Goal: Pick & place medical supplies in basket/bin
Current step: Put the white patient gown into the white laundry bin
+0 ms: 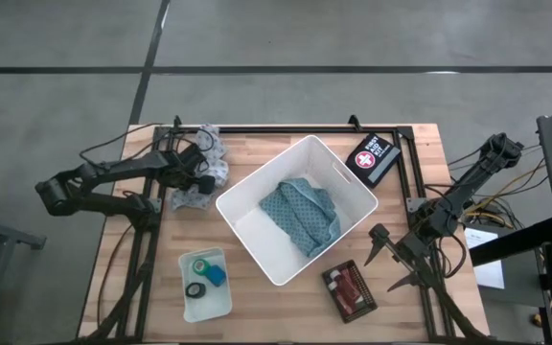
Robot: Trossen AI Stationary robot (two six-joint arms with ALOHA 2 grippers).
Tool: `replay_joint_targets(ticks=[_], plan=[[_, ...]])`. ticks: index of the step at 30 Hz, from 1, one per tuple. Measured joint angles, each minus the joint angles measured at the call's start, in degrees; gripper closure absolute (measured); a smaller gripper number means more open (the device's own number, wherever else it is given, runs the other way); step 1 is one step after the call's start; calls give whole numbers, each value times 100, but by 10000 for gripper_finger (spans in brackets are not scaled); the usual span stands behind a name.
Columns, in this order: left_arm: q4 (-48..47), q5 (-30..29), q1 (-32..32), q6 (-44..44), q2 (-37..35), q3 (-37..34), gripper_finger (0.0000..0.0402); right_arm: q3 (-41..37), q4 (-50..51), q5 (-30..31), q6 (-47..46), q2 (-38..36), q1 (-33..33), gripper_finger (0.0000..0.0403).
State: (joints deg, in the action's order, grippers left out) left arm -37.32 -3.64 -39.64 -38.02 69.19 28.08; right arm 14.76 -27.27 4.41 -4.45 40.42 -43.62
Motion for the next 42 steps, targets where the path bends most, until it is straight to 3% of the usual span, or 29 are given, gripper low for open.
replay_joint_targets(ticks=[22, 27, 37, 42], plan=[[23, -130, -7, -251, 2, -2, 81, 0, 0, 2, 0, 0, 0, 35], [117, -157, -11, -256, 0, -9, 132, 0, 0, 2, 0, 0, 2, 35], [314, -164, -11, -274, 0, -7, 287, 0, 0, 1, 0, 0, 1, 35], [322, -141, -11, -387, 0, -2, 301, 0, 0, 2, 0, 0, 0, 35]])
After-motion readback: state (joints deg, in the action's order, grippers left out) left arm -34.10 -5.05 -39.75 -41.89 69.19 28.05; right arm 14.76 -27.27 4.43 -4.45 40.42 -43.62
